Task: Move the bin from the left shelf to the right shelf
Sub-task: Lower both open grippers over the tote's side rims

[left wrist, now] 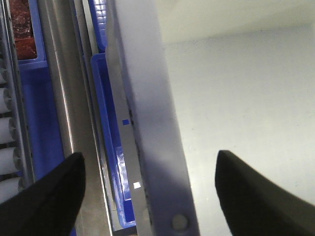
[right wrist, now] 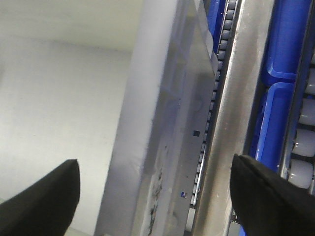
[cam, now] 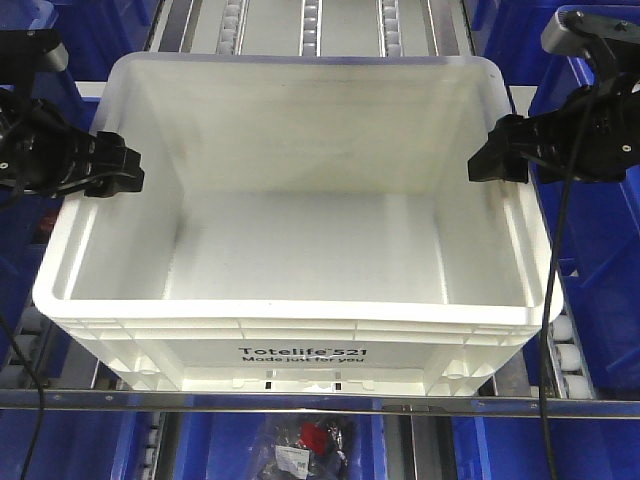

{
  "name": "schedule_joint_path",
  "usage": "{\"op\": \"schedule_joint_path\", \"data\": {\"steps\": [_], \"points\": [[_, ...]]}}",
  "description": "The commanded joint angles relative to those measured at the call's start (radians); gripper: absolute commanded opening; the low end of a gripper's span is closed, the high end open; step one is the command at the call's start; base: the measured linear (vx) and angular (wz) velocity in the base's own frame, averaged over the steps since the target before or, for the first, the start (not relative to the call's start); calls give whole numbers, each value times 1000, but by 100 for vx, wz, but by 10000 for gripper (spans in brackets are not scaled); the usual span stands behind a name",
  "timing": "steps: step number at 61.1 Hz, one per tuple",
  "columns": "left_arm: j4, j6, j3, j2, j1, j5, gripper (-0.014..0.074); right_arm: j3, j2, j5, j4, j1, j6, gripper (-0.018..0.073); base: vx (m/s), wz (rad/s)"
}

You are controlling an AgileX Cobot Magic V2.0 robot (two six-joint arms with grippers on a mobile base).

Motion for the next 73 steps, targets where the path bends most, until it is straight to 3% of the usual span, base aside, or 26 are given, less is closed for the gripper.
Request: {"op": "schedule_joint_path", "data": {"steps": [1, 50, 61, 73], "points": [[-13, -8, -33, -27, -6, -42, 526, -34, -27, -45, 23, -2, -11, 593, 0, 0], [-13, -9, -137, 58, -6, 34, 521, -127, 68, -8, 40, 0, -20, 593, 0, 0], [-13, -9, -137, 58, -6, 29, 521, -127, 95, -40, 30, 72, -49, 593, 0, 0], [-12, -8, -137, 58, -6, 38, 521, -127, 117, -58, -47, 105, 11, 593, 0, 0]]}}
